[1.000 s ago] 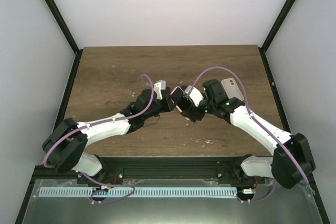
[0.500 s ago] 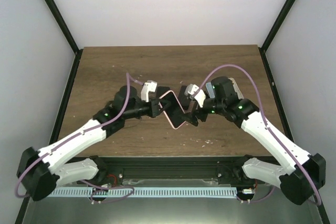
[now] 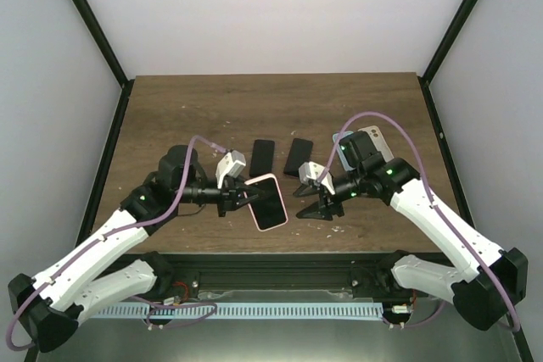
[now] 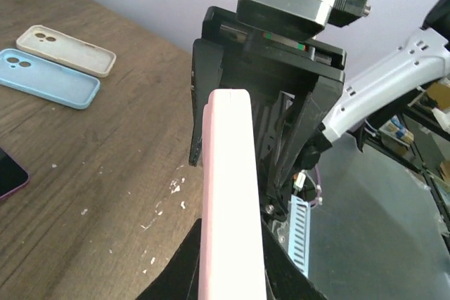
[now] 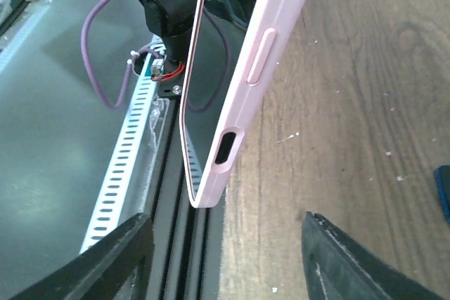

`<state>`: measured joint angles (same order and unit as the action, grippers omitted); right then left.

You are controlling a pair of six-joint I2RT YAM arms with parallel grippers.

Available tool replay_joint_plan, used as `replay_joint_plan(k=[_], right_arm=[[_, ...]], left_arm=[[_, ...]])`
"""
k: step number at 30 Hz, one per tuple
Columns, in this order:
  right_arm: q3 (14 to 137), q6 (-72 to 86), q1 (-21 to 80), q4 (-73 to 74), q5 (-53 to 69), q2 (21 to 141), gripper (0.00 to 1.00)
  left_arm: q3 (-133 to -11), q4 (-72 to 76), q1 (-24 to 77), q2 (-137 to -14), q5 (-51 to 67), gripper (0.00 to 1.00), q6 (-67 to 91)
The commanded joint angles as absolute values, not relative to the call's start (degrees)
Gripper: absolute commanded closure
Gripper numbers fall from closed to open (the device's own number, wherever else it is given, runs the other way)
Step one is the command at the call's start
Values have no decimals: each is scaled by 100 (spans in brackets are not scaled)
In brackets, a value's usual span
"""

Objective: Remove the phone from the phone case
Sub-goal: Adjust the phone.

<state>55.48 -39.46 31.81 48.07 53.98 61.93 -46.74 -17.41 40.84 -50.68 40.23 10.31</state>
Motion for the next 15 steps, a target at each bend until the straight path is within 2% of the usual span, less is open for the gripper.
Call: replay_joint_plan(k=[1,5,15], right_arm=[[5696,-4580,3401,5138,5475,6214,45],[5657,-4623,3905,4897,5055,6210,52],[5390,-4588,4269,4448,4758,6161,58]], left_arm=[[-4528,-1303,3944,-4940,4679,100,707],[-4500,-1309,3889,-4944,4746,100,684],[-4408,-1028,3746,-4972,5093,100,950]])
